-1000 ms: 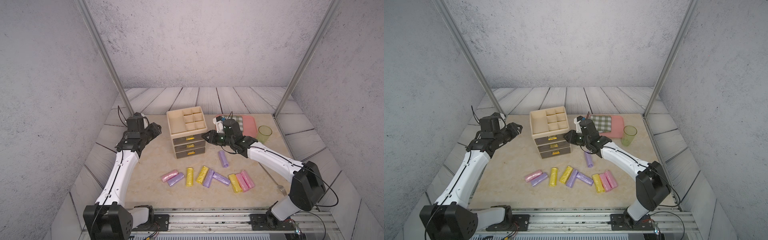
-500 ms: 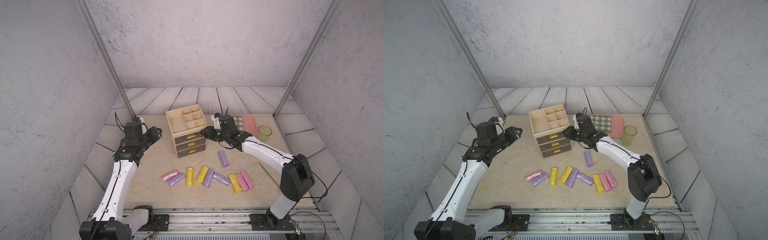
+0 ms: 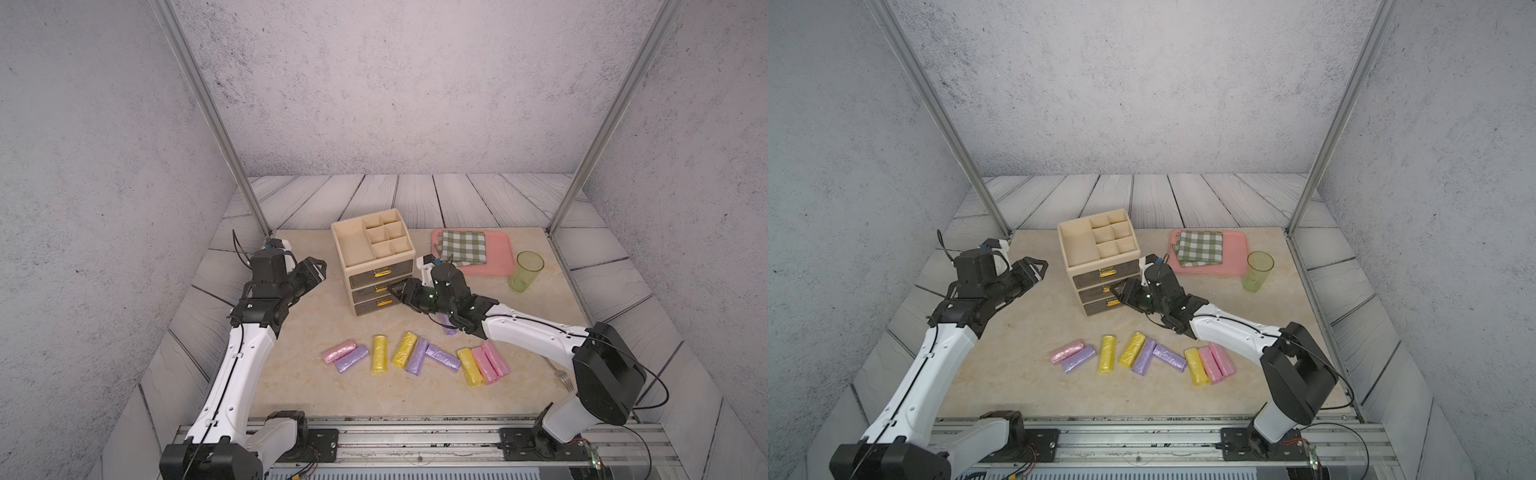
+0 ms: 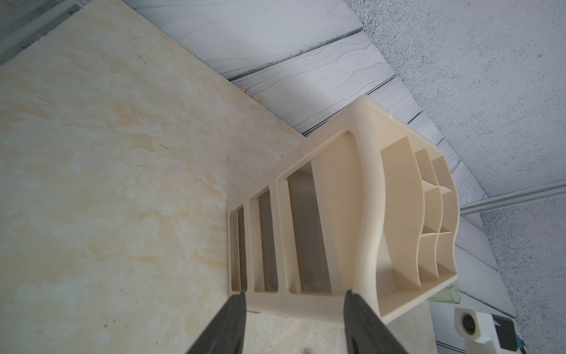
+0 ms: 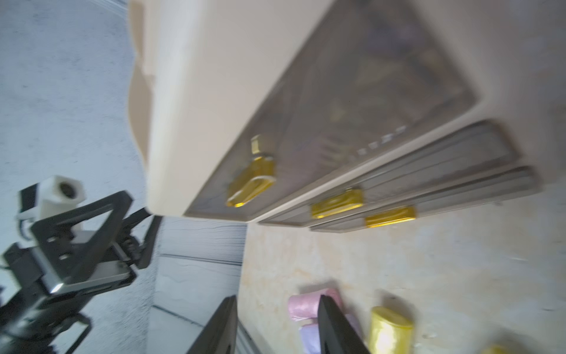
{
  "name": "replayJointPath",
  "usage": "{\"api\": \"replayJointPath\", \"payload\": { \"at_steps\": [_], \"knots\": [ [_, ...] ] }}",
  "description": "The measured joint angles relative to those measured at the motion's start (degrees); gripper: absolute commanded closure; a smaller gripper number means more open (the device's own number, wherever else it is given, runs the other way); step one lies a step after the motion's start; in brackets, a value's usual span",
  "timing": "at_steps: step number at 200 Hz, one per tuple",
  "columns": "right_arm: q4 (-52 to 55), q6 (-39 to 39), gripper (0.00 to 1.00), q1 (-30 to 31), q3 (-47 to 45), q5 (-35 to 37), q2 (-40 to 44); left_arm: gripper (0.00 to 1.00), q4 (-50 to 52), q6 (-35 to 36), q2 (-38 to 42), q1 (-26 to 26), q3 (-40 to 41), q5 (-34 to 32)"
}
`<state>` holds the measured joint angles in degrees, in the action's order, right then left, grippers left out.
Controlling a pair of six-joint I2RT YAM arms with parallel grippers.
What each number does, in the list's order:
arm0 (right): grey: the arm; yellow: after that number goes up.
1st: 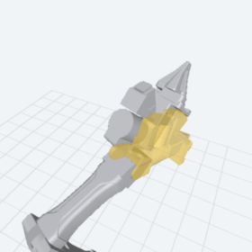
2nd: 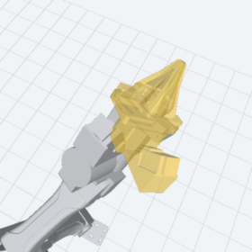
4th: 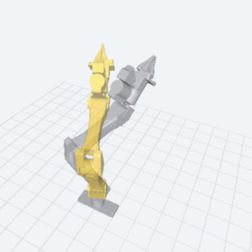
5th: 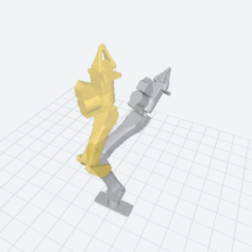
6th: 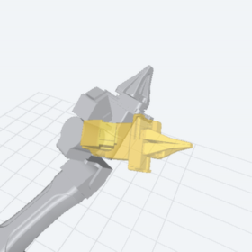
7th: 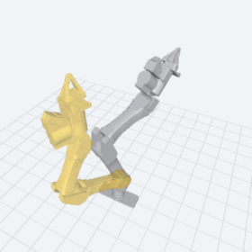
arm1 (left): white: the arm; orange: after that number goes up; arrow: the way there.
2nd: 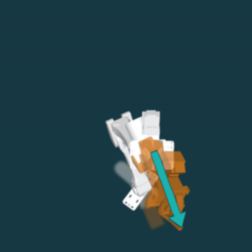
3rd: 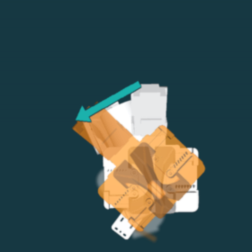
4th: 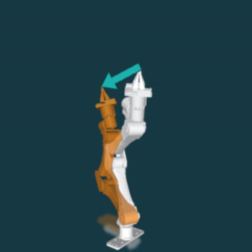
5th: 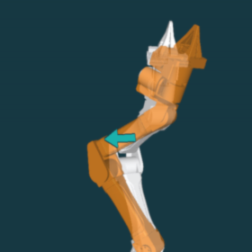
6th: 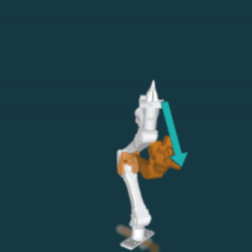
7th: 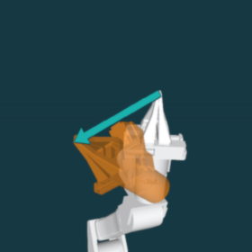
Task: Sort the rolls of trash bags by color and place them into the drawer
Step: Open the drawer in the storage box.
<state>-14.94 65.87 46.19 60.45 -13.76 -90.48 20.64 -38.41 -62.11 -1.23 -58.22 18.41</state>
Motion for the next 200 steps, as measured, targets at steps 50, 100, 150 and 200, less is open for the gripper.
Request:
{"api": "replayJointPath", "payload": {
  "at_steps": [50, 100, 150, 200],
  "knots": [
    [-8.9, 5.9, 0.47, 1.6, -0.1, 5.7, 0.0, 0.31, -0.1, 1.2, 2.4, 0.0, -0.1, 0.8],
    [-8.4, 8.4, 0.54, 1.6, 0.5, 9.9, -0.1, 0.3, 1.3, 3.4, -5.1, 0.0, -5.5, 2.7],
    [-9.4, 10.9, 0.6, 1.7, 1.0, 9.8, -1.0, 0.37, 3.1, 4.3, -10.1, -2.1, -10.4, 3.1],
    [-9.4, 11.9, 0.58, 1.8, 1.0, 9.7, -2.0, 0.41, 2.7, 4.7, -10.1, -3.6, -12.3, 3.1]
  ]
}}
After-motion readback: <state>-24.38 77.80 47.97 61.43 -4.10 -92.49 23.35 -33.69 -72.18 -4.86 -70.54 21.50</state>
